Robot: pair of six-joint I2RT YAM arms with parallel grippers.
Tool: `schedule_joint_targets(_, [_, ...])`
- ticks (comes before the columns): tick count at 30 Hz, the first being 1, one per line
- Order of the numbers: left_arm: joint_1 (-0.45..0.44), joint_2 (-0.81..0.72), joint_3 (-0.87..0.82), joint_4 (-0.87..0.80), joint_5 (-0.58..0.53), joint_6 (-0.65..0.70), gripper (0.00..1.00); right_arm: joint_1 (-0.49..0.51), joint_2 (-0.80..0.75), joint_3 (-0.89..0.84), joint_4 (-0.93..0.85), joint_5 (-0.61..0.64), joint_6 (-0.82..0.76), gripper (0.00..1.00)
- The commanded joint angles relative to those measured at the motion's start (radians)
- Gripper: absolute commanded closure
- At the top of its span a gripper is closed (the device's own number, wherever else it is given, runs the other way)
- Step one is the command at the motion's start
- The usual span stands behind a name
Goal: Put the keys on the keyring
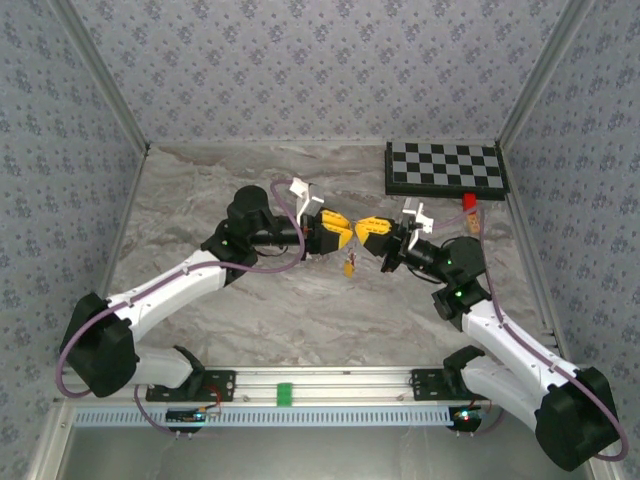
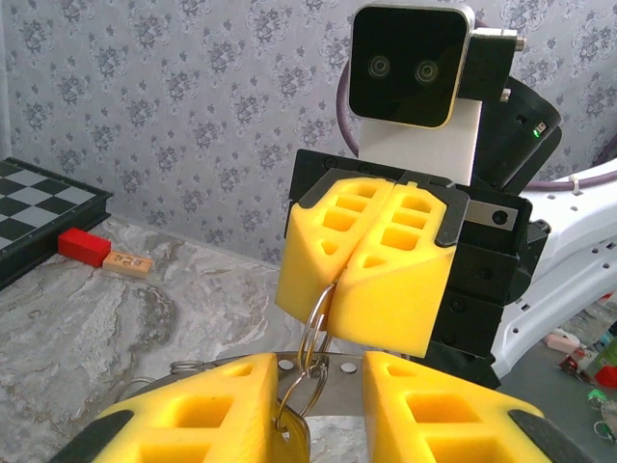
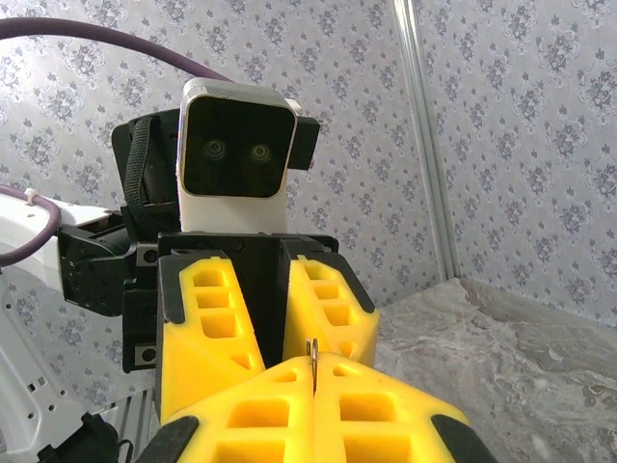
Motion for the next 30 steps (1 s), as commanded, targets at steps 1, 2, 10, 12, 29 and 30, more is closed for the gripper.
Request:
schedule_joint_targets(1, [-0.007,0.001,0.048,0.02,0.006,0.013,0.73,0.004,-0.004,0.0,0.05,-0.019,0.016,1.0])
schedule_joint_targets(2, [-0.007,0.002,0.048,0.026,0.007,0.01,0.73,0.005,-0.005,-0.002,0.05,-0.019,0.017,1.0])
schedule_joint_targets(10, [-0.004,-0.013,0.047,0.029,0.0,0.017,0.73,0.008,0.0,-0.002,0.047,-0.031,0.018,1.0])
schedule_joint_targets(12, [0.003,-0.028,0.043,0.016,-0.014,0.022,0.73,0.006,-0.003,-0.002,0.044,-0.03,0.017,1.0])
schedule_joint_targets(29, [0.005,-0.009,0.048,0.015,0.03,0.022,0.74,0.011,0.012,0.009,0.05,-0.03,0.02,1.0])
schedule_joint_targets(30, [0.005,-0.009,0.048,0.016,0.032,0.023,0.75,0.011,0.01,0.009,0.05,-0.029,0.023,1.0])
